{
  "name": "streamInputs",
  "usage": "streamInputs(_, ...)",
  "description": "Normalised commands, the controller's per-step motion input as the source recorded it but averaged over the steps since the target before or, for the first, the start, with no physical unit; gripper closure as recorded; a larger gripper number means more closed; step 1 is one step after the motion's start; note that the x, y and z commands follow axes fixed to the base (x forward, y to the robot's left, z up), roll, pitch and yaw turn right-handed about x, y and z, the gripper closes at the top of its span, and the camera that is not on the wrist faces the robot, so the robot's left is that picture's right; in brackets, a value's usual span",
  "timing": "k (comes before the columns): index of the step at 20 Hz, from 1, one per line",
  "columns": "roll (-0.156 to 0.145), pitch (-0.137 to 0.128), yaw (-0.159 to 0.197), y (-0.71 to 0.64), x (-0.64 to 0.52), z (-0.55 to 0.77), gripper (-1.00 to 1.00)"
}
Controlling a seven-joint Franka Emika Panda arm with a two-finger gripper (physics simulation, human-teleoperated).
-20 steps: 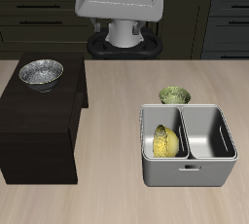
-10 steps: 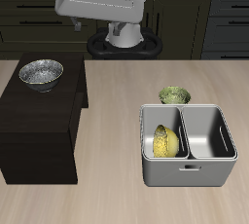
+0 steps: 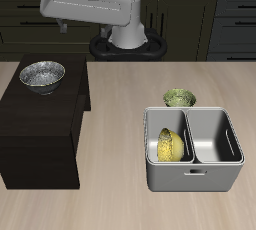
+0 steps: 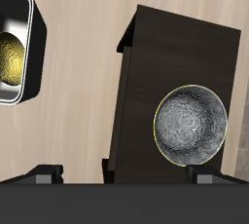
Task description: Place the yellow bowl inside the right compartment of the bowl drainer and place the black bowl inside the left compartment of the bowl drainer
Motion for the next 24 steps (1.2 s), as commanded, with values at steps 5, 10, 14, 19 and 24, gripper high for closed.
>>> streamInputs(5,0.005,0.010,0.061,-0.22,-0.06,-0.11,-1.00)
streamInputs(10,0.020,0.008,-0.040,-0.20,-0.08,0.01,-1.00)
streamInputs(14,0.013,-0.012,0.013,-0.23,-0.09,-0.01,-1.00)
streamInputs(19,0.010,-0.025,-0.017,-0.25,-0.10,0.13,-1.00)
streamInputs(24,-0.022,-0.026,-0.005,-0.21,-0.05,0.10,-1.00)
